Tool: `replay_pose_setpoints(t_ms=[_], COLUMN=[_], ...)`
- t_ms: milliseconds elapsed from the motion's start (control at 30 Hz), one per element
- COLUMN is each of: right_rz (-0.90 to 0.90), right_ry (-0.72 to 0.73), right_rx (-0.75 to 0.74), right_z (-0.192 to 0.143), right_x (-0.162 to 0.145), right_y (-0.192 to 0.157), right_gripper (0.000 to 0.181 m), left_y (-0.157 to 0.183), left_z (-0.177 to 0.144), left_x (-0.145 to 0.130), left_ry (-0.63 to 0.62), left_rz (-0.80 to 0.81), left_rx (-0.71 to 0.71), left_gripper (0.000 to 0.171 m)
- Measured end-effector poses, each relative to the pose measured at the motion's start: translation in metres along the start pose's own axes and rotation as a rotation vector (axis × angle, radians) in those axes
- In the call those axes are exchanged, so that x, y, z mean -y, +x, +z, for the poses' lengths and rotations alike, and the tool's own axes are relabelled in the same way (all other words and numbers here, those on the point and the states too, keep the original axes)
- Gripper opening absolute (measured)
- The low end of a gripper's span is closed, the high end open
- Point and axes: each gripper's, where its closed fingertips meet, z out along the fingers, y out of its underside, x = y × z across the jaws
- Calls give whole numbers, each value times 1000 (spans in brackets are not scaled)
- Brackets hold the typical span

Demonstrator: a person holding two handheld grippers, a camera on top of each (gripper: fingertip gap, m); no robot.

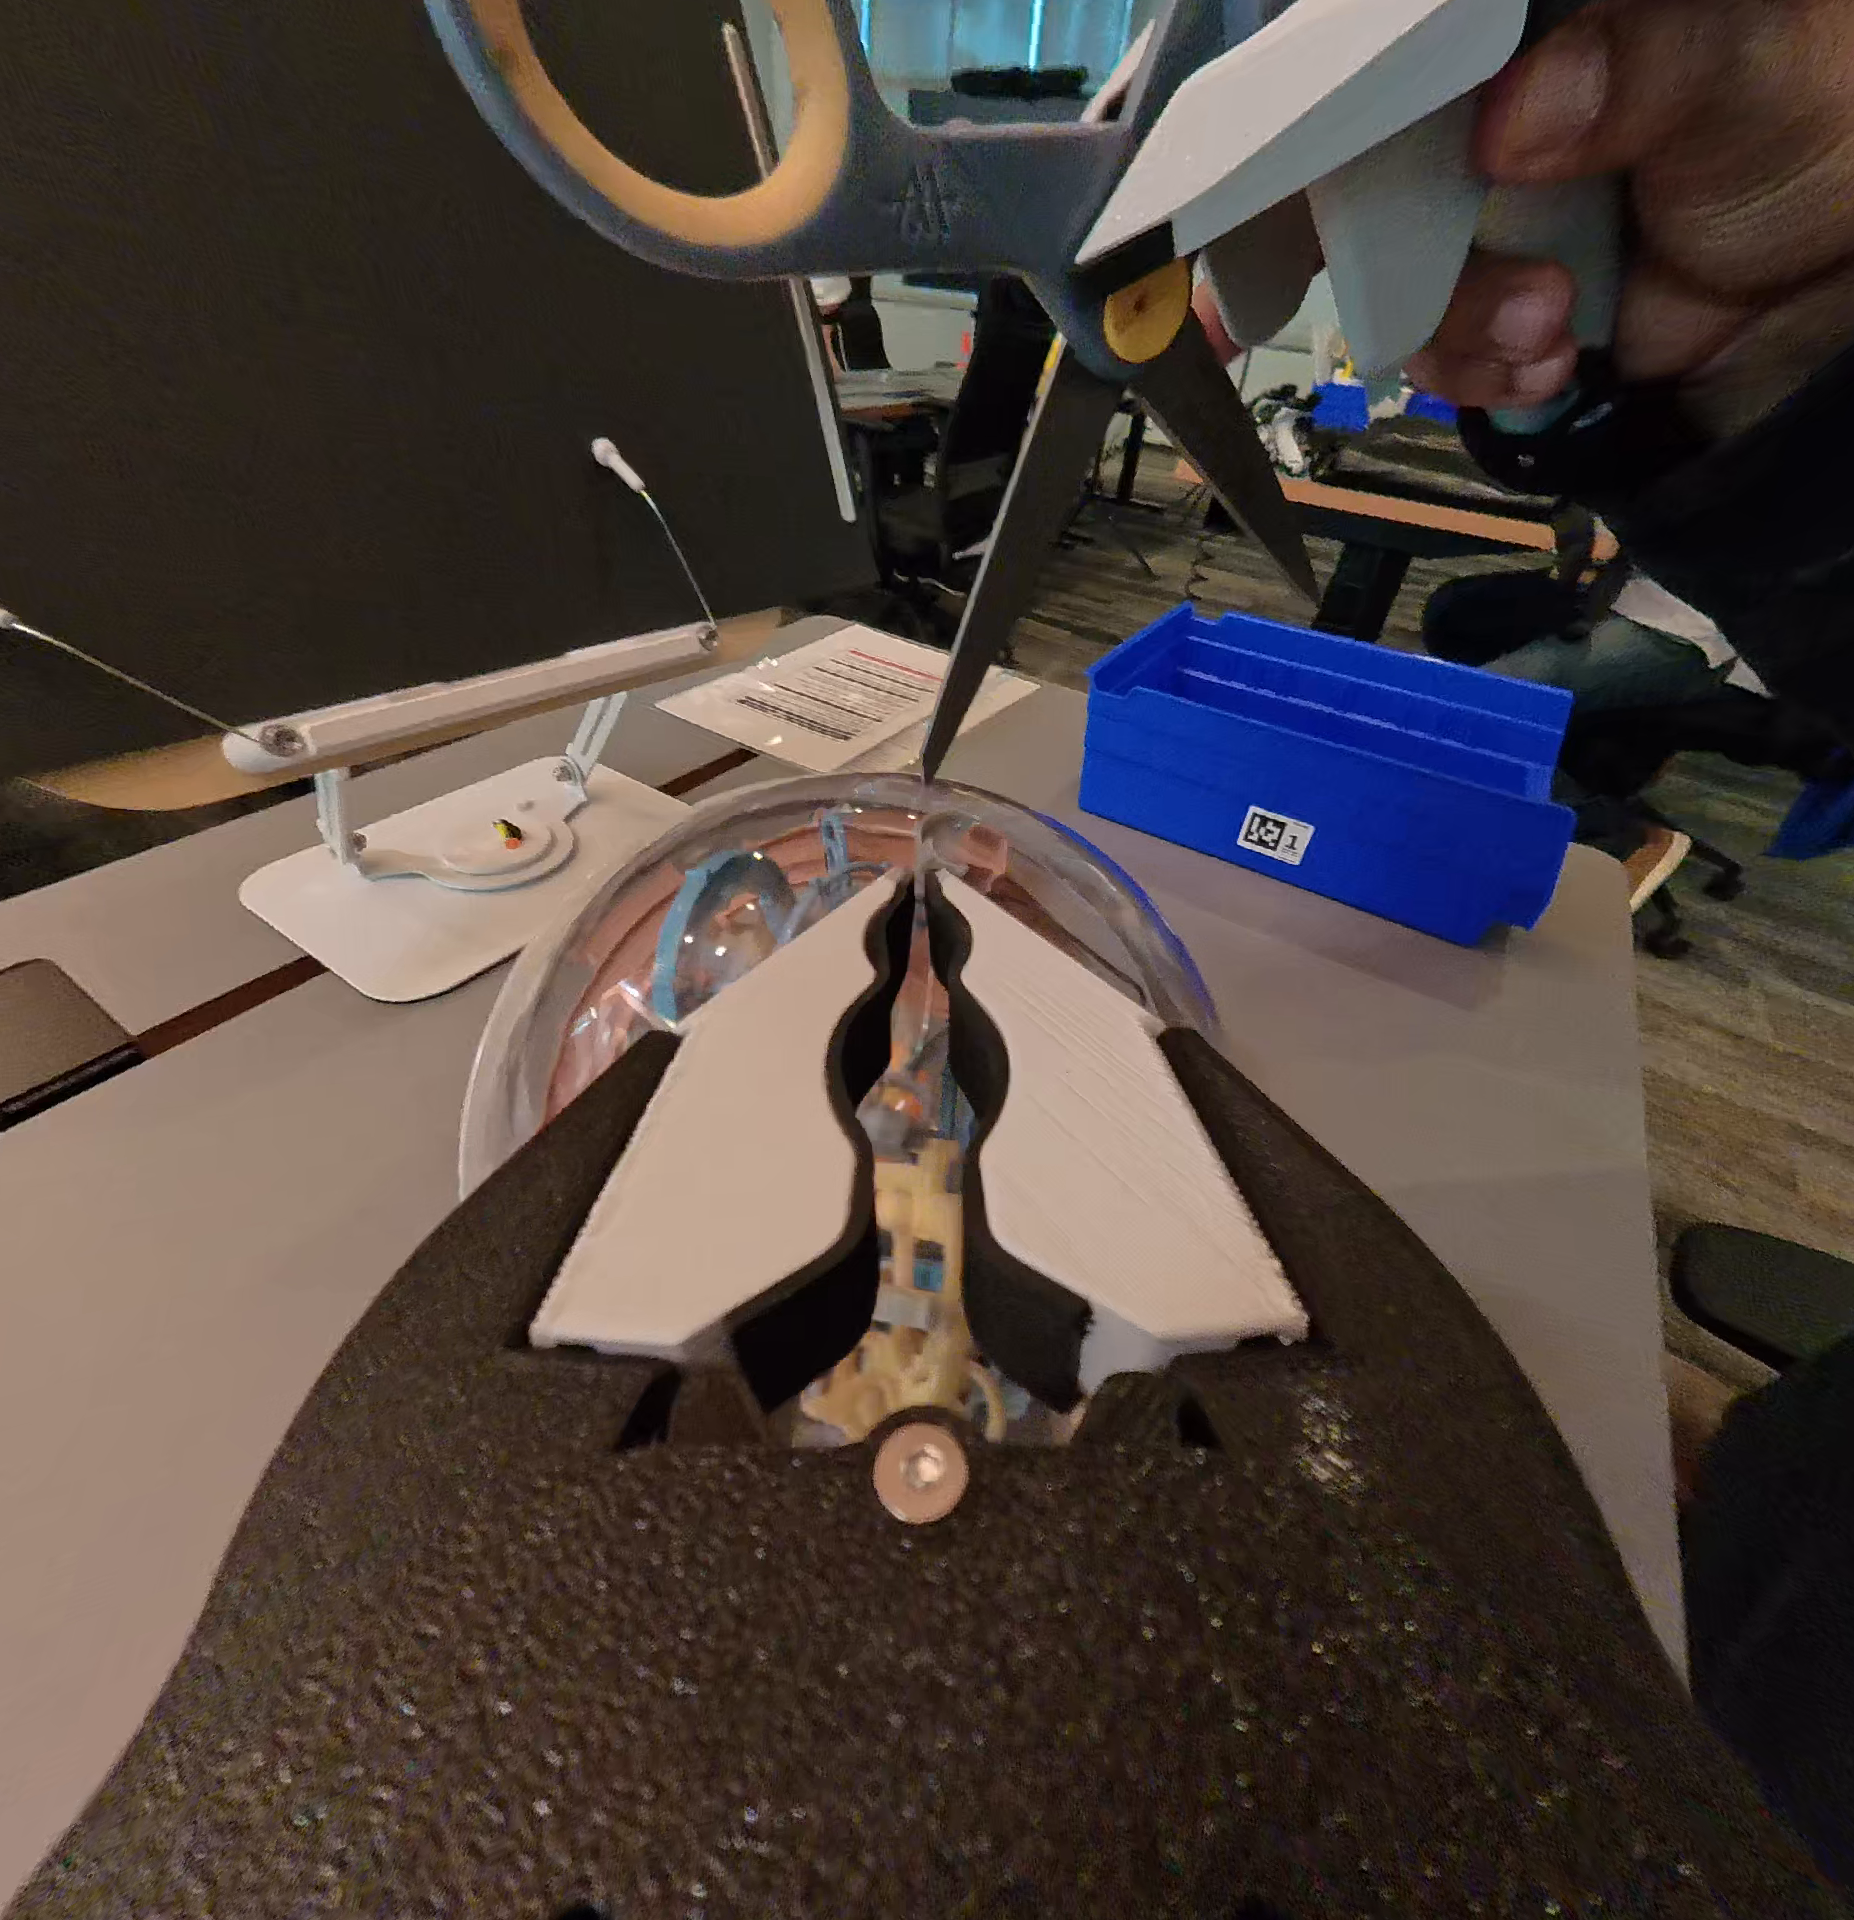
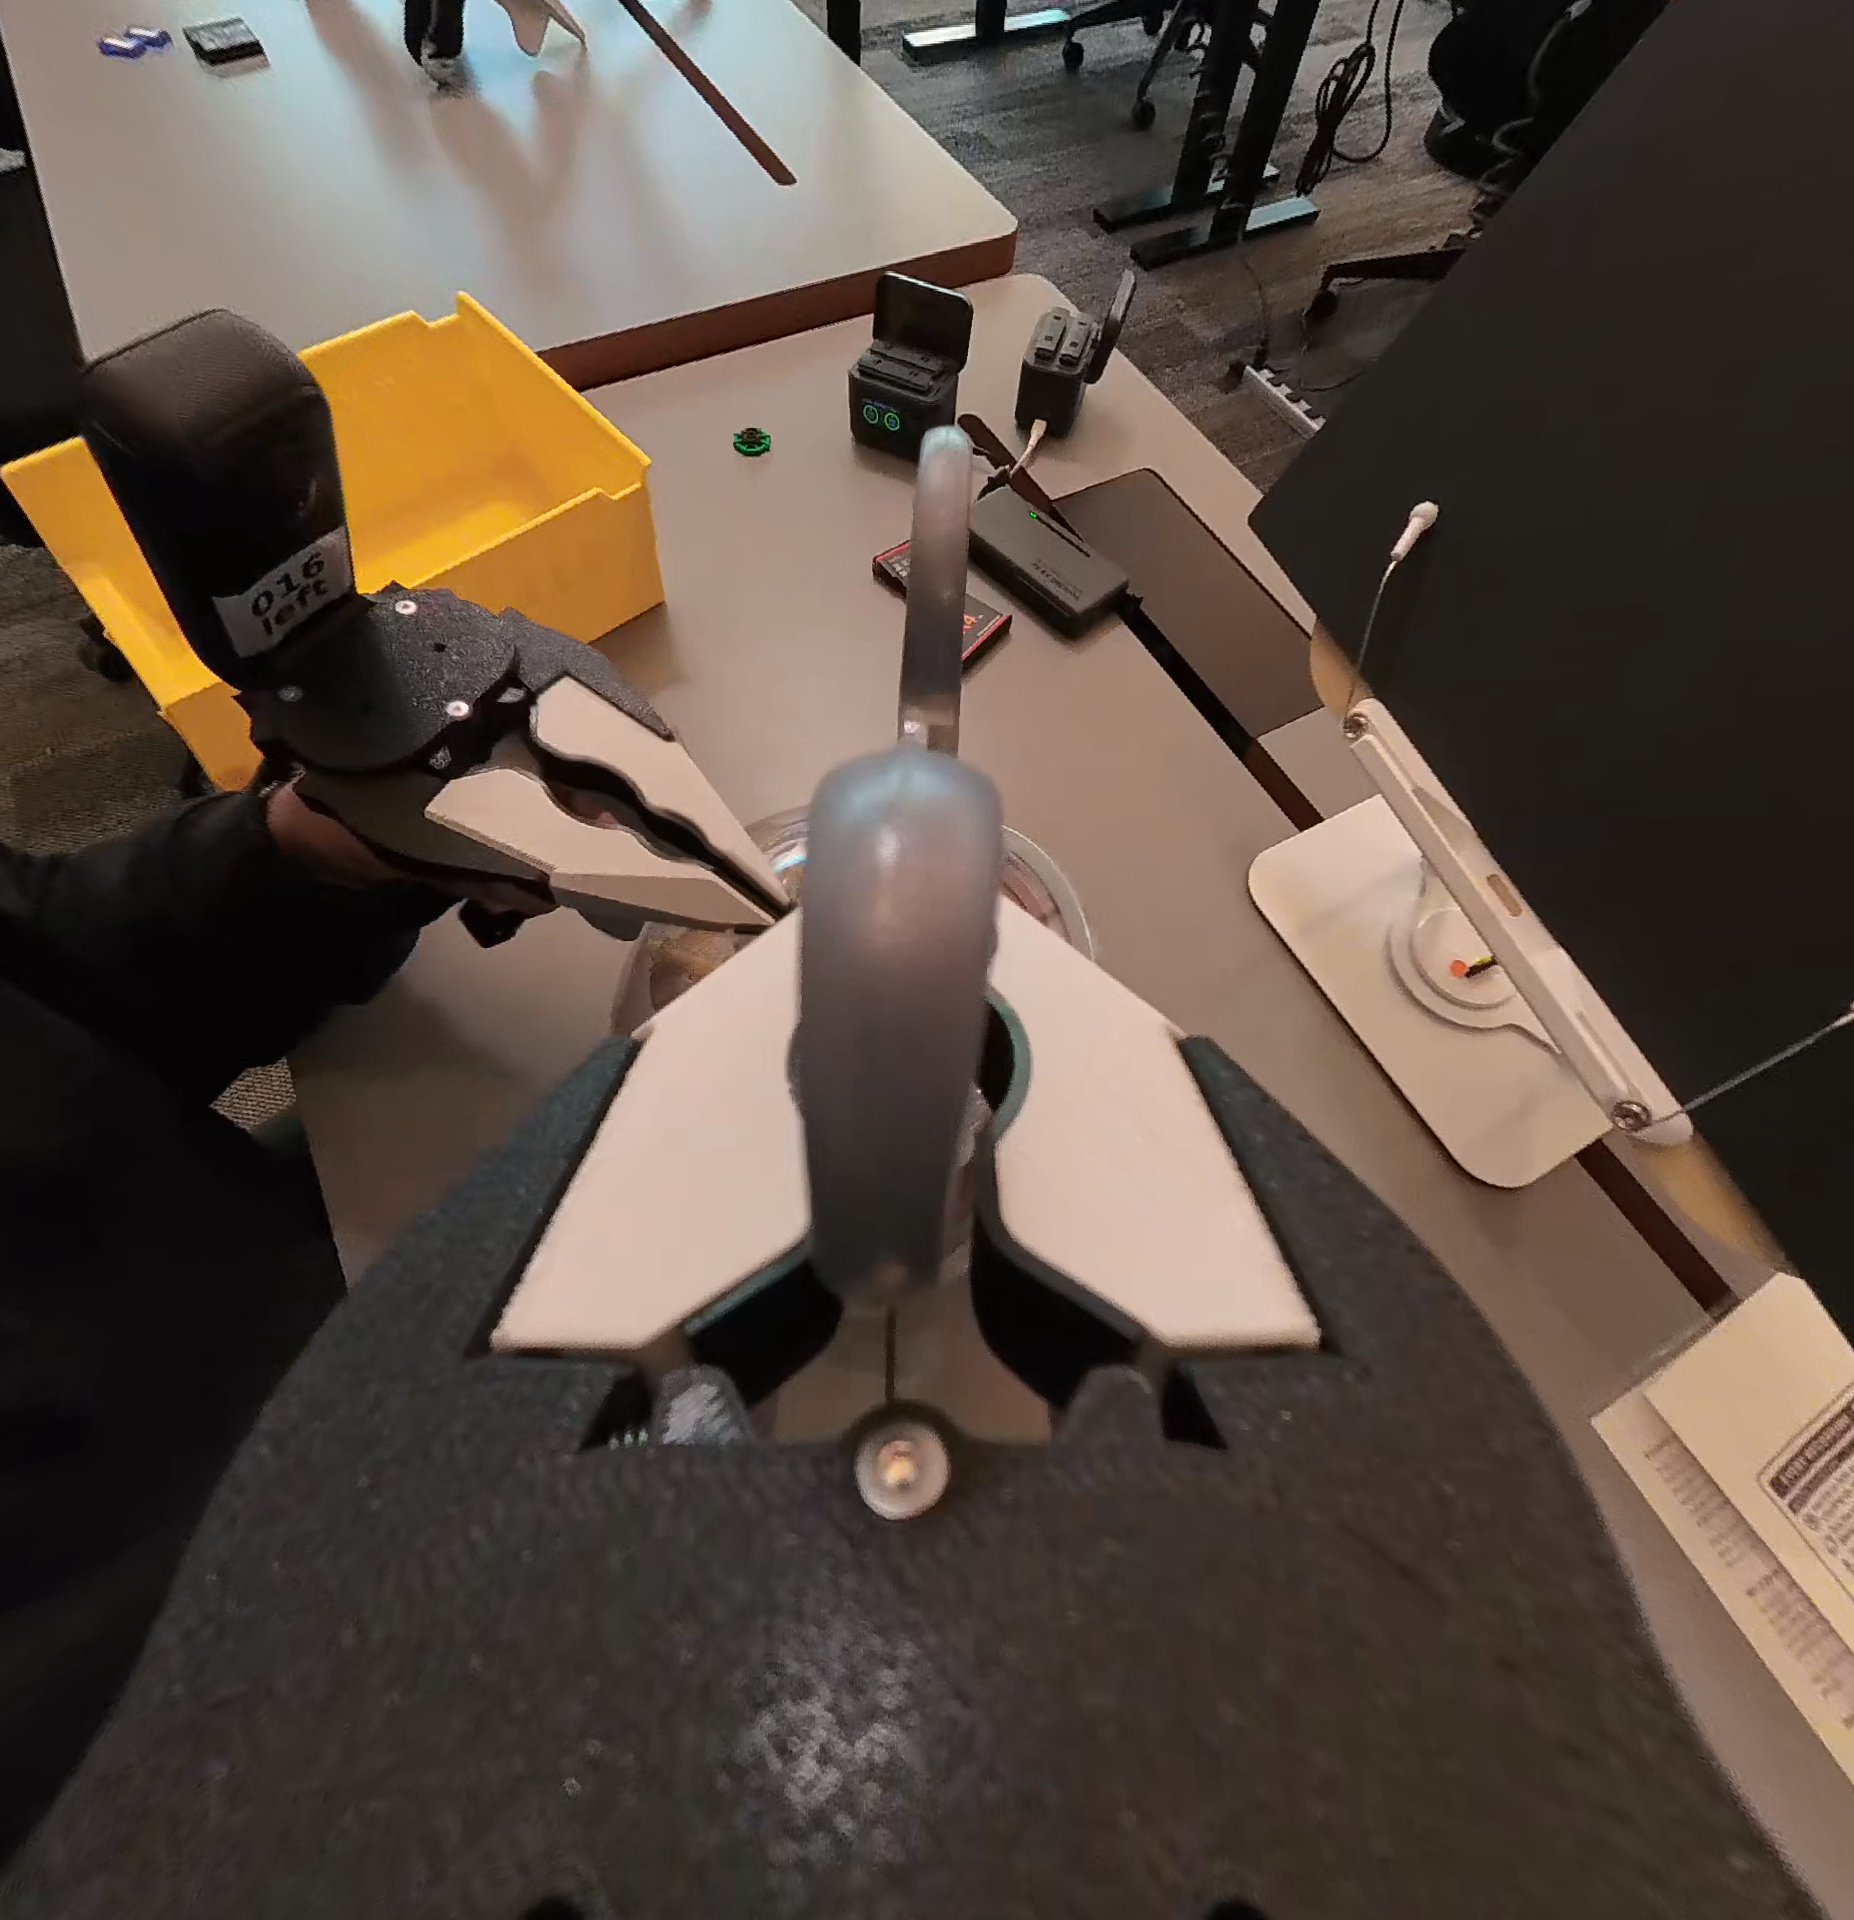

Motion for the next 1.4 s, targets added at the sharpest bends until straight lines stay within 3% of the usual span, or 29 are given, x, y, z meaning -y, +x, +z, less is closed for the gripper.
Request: replay_pose_setpoints(t_ms=[33, 167, 267, 633, 1400], right_rz=[5, 24, 18, -3, 40], right_ry=[5, 20, 22, -1, -101], right_rx=[9, 51, 62, 88, 200], right_z=[1, 5, 7, 19, 51], right_x=[1, 3, 5, 10, 27], right_y=[0, -3, -4, 3, 12], right_gripper=[14, 14, 14, 13, 14], left_y=[-1, -22, -25, -20, -31], left_z=[-1, -9, -4, 2, -6], left_x=[2, 6, -4, -13, -11], left_ry=[19, 59, 2, -25, -9], left_rz=[1, -37, -10, -5, -30], left_rx=[0, 48, 69, 40, 53], left_gripper=[8, 74, 90, 97, 84])
